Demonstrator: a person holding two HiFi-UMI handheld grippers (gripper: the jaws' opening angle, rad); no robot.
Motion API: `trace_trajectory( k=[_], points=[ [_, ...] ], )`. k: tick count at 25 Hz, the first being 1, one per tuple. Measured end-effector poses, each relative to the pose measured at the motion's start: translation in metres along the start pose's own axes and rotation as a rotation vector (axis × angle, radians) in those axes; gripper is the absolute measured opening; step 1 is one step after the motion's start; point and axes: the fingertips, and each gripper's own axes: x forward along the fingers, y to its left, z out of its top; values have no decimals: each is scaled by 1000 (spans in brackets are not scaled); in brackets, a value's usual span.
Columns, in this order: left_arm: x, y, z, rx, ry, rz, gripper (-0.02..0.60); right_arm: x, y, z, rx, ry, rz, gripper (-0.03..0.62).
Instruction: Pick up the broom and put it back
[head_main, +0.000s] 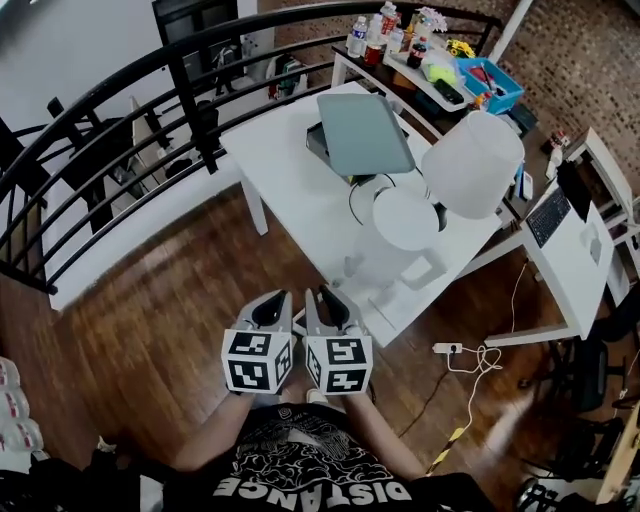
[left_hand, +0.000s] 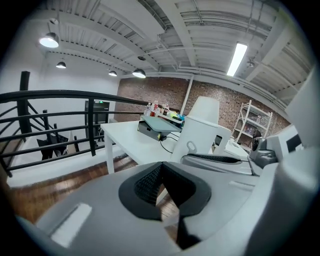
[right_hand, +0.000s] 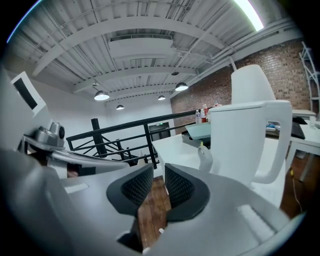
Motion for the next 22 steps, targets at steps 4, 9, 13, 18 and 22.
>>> trace_trajectory(
  k=[4, 9, 13, 18, 22],
  points=[
    [17, -10, 1, 40, 24, -49, 5, 1, -18, -3, 31, -1, -58, 46],
    [33, -20, -1, 73, 44, -98, 5, 0, -38, -8, 57, -4, -122, 46],
    [38, -28, -2, 89, 60, -130, 5, -3, -49, -11, 74, -1, -165, 54],
    [40, -29, -3, 107, 67, -150, 6, 2, -67, -24, 105, 20, -212, 95],
    [36, -18, -4, 108, 68, -132, 5, 15, -77, -35, 124, 43, -229, 132]
  ],
)
